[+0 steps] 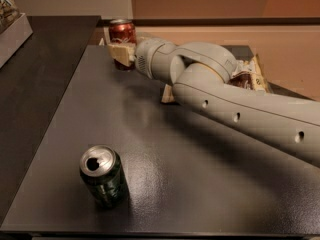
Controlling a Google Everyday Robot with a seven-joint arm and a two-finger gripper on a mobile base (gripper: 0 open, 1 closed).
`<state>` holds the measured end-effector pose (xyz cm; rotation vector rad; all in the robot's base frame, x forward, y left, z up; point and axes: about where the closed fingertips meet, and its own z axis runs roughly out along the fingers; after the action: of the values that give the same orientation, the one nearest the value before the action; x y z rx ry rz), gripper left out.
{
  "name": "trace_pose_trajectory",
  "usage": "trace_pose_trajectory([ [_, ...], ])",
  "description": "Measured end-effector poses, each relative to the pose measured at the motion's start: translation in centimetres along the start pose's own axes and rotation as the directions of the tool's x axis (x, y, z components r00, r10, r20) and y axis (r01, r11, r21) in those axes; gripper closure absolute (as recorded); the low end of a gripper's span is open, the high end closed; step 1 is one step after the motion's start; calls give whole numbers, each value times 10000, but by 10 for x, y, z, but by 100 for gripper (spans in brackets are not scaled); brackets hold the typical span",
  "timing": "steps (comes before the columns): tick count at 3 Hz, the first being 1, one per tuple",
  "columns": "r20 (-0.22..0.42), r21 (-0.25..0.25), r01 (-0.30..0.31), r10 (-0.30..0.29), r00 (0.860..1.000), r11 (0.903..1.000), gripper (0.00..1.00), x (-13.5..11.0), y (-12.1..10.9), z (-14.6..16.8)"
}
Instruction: Place coke can upright
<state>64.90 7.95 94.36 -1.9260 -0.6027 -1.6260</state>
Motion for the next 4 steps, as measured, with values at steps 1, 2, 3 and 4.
trace_pose_trajectory([
  [1, -117, 193, 243, -241, 9996, 9995, 100, -3, -5, -2],
  [2, -180, 425, 543, -536, 9984, 9976, 100, -11, -12, -3],
  [3, -154, 630, 715, -707, 9974, 9954, 100, -22, -19, -4],
  [4, -129, 815, 751, -743, 9972, 9938, 100, -33, -26, -5],
])
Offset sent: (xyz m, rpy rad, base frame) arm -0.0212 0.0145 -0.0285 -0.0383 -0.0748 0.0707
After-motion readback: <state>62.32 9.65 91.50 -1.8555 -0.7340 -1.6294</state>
